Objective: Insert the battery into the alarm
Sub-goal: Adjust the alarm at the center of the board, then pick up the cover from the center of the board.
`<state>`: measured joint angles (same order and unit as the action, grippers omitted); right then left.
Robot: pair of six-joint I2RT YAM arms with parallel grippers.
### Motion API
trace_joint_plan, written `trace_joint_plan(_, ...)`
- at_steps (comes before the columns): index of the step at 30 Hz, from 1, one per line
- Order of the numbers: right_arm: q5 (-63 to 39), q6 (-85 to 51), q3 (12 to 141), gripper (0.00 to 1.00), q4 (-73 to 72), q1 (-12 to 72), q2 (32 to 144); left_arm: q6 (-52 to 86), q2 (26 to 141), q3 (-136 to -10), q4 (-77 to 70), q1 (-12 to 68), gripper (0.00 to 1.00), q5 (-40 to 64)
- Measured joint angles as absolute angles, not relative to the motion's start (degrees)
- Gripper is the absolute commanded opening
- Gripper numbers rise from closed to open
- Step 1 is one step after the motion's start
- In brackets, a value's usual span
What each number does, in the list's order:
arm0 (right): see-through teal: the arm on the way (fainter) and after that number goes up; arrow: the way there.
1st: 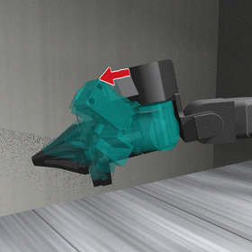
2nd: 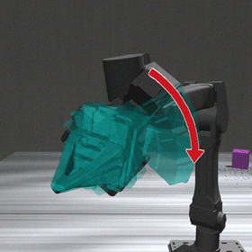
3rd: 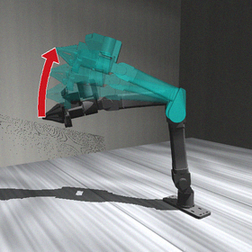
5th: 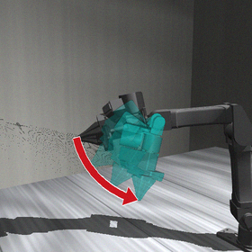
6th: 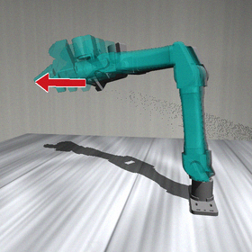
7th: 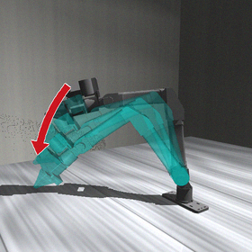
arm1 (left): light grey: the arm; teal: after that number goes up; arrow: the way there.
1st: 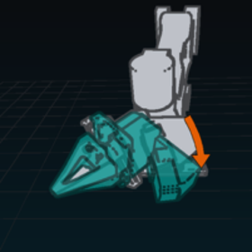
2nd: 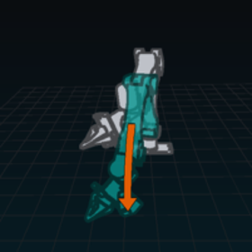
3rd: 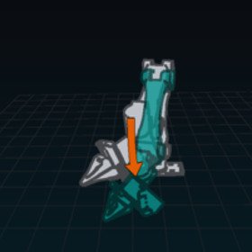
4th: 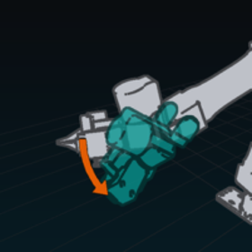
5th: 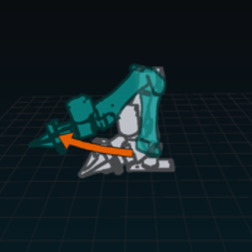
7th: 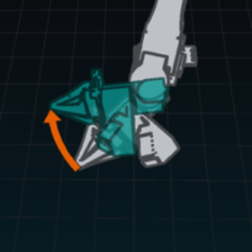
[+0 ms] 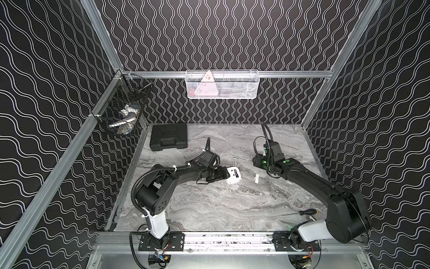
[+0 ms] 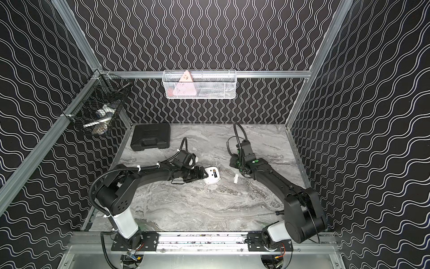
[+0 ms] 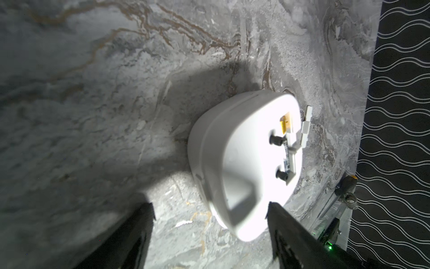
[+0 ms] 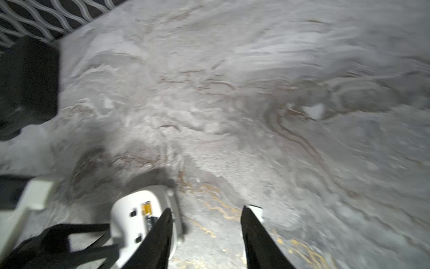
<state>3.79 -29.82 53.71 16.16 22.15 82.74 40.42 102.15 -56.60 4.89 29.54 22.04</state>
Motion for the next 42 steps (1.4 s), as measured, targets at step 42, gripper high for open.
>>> trace_joint_plan(42,1.2,-35.1,57.1,0.33,23.0,27.6,92.2,38.4,88.8,-49.8,8.5,25.4,0.99,17.8)
